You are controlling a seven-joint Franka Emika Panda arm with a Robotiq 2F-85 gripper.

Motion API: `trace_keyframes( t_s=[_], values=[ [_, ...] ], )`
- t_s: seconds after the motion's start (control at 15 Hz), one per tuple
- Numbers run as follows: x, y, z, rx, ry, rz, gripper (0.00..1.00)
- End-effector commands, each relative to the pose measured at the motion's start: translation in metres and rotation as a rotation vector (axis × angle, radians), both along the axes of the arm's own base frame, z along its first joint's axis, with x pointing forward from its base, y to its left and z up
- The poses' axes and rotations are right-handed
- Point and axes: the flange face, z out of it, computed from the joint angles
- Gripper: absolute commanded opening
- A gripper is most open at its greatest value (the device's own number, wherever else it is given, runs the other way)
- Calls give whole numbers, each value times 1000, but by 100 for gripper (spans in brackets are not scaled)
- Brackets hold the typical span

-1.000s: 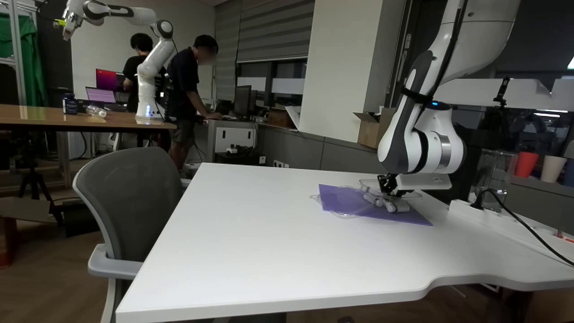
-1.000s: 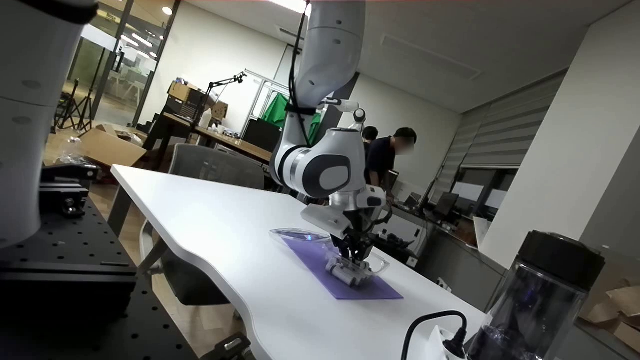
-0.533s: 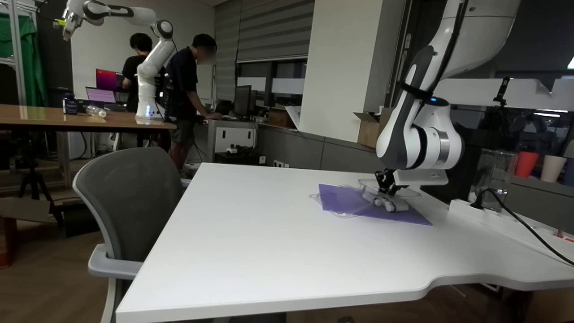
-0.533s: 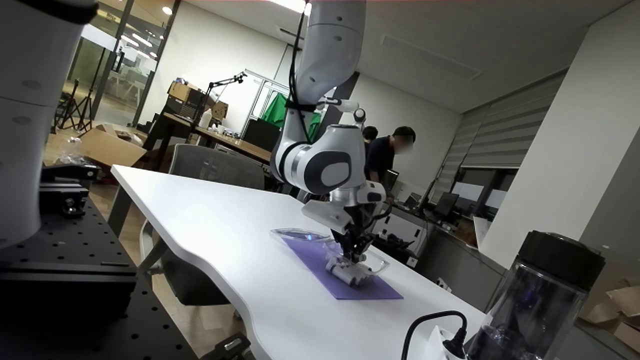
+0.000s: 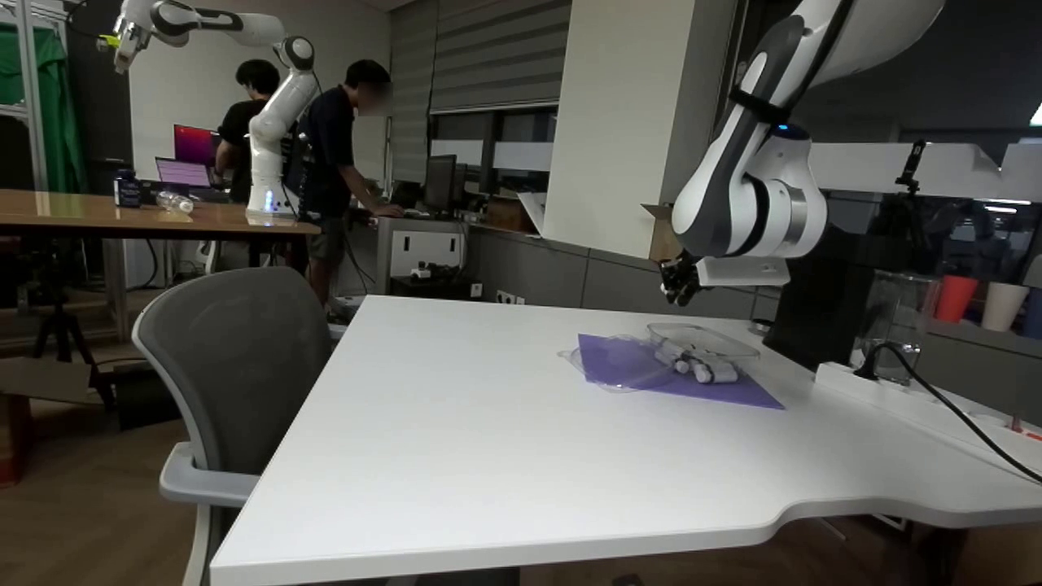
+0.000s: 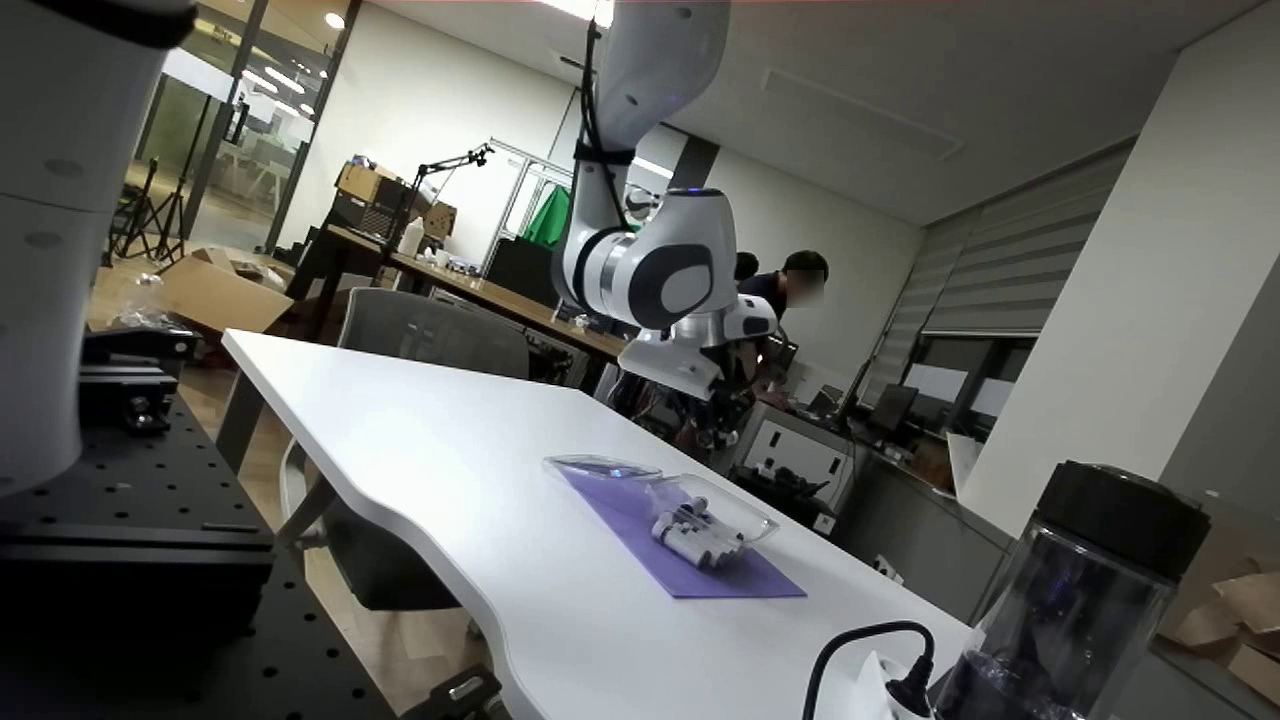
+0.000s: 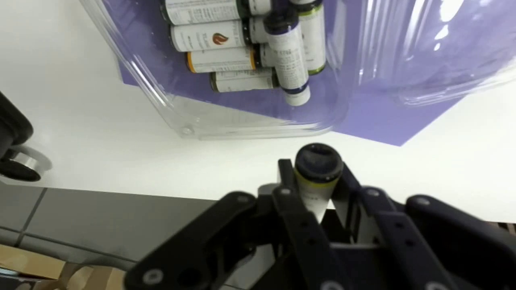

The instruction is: Remove one bottle from the clear bowl and put it on the table

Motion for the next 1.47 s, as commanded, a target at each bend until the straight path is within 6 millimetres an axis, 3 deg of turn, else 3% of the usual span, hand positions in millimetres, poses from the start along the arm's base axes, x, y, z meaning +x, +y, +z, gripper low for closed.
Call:
trace_keyframes(
  t_s=[0.0,0.33,0.87,1.4],
  values=[
    [-20,22,11,17,16,76,7],
    [-41,58,-4,23,138,202,7],
    [-64,110,-7,-3,241,361,7],
    [-79,156,-36,13,318,499,7]
  ],
)
